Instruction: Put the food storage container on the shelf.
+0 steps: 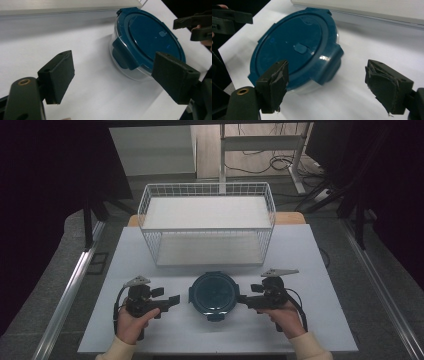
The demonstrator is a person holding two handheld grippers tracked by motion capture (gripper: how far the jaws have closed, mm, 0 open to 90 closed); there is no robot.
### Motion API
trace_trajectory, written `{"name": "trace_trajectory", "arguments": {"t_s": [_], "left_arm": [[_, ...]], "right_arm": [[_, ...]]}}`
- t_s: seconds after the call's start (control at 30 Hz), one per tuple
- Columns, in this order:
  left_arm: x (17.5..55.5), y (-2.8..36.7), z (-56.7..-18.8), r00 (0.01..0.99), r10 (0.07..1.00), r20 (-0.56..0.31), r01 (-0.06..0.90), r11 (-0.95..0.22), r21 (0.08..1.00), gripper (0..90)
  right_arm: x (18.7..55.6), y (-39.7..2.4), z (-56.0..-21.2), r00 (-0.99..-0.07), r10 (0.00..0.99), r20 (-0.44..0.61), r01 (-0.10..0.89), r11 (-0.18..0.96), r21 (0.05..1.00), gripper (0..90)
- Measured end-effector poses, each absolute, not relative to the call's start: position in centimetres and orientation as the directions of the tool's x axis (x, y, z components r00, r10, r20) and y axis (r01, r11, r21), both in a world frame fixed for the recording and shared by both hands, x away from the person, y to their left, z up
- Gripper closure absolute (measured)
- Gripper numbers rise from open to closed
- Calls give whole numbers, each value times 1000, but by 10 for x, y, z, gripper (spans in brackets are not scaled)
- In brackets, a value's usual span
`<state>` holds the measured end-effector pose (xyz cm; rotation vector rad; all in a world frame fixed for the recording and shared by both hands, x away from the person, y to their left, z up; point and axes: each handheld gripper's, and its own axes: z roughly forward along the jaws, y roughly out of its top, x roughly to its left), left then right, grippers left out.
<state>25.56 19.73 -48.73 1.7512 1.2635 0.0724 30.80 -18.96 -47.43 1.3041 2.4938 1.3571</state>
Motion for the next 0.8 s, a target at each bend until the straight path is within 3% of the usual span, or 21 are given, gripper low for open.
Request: {"name": "trace_trajectory", "arguments": {"t_s": [0.33, 0.43, 0.6, 0.8], "left_arm": [[280, 180, -481, 445, 721, -531, 763, 6, 647, 136], [289, 174, -486, 422, 686, -592, 795, 34, 606, 126], [292, 169, -496, 411, 689, -597, 814, 19, 581, 109], [295, 168, -507, 383, 641, -665, 841, 56, 538, 109]], "right_arm": [[318, -175, -470, -608, 684, 403, 705, 232, 670, 137], [324, -170, -473, -590, 677, 441, 734, 222, 642, 127], [328, -162, -483, -568, 657, 496, 767, 203, 609, 111], [330, -159, -489, -547, 641, 538, 791, 185, 583, 103]]}}
